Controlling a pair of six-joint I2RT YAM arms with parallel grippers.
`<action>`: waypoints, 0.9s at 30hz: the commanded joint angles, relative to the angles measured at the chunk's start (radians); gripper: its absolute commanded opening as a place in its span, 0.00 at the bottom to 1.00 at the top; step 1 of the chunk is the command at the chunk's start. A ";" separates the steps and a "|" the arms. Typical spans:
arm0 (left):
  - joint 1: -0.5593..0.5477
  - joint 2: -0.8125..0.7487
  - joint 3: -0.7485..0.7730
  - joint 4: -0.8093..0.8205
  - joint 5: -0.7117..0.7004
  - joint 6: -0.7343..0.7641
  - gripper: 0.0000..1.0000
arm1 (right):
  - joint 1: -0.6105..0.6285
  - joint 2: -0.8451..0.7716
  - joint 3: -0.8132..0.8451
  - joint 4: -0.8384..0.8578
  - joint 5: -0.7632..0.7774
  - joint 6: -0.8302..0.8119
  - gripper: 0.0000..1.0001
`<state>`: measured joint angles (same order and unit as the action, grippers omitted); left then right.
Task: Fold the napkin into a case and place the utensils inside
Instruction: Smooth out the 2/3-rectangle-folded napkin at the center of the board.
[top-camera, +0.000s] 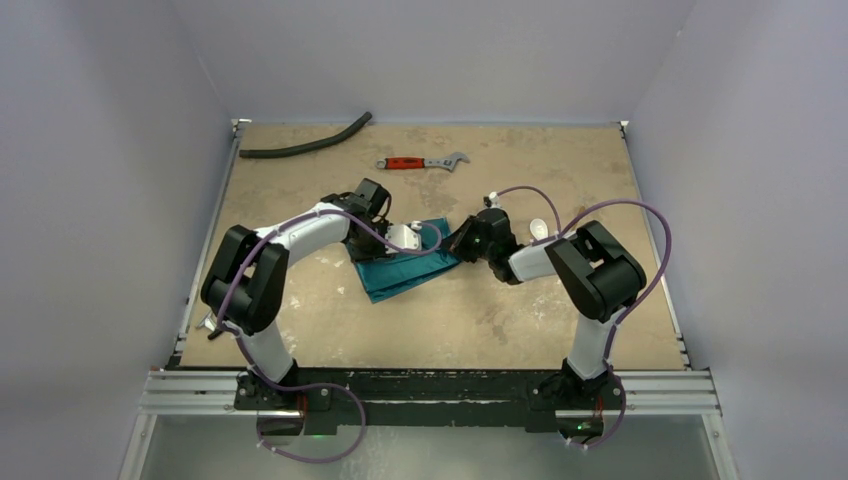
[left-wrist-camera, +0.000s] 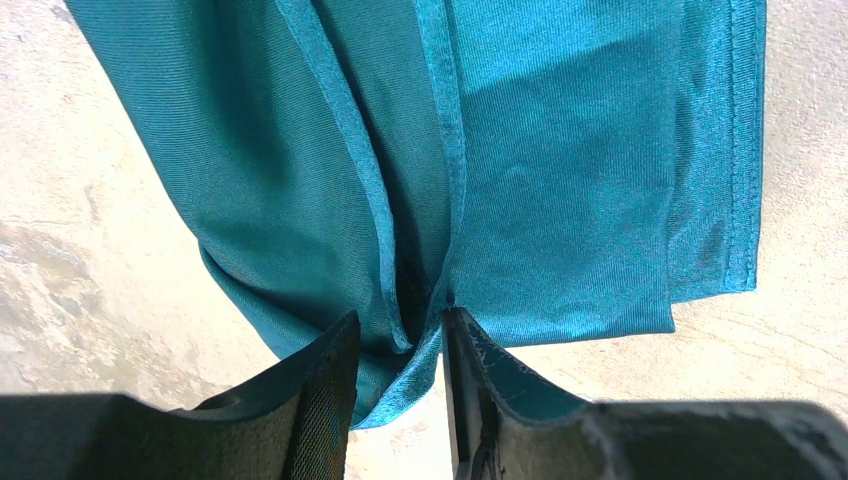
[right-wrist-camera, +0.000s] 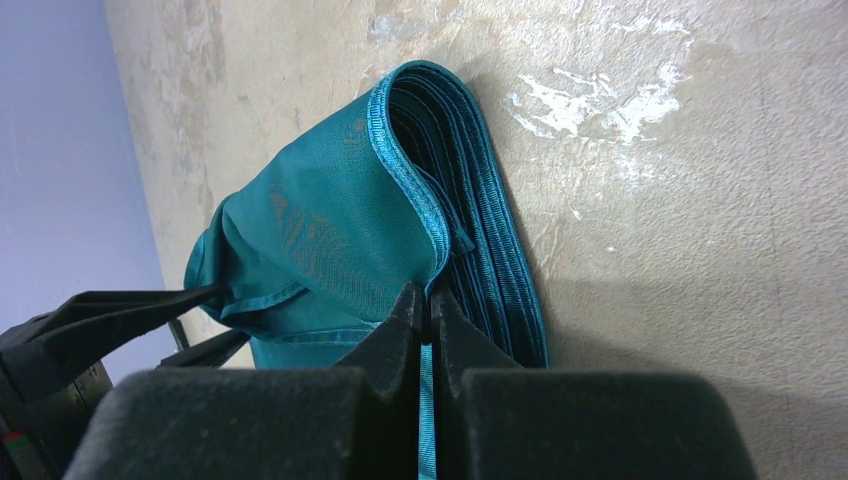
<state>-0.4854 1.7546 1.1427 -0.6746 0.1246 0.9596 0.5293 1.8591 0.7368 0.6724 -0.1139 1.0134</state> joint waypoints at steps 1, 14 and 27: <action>0.003 -0.014 0.014 0.026 -0.014 -0.009 0.36 | 0.002 0.000 -0.037 -0.079 0.043 -0.014 0.00; -0.021 0.008 0.046 -0.011 -0.006 -0.005 0.38 | 0.002 0.015 -0.035 -0.059 0.042 -0.012 0.00; -0.038 -0.072 -0.043 -0.015 -0.028 0.019 0.00 | -0.008 0.021 -0.046 -0.062 0.029 -0.001 0.00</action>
<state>-0.5186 1.7550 1.1469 -0.6872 0.1139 0.9543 0.5289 1.8595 0.7238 0.6949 -0.1146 1.0214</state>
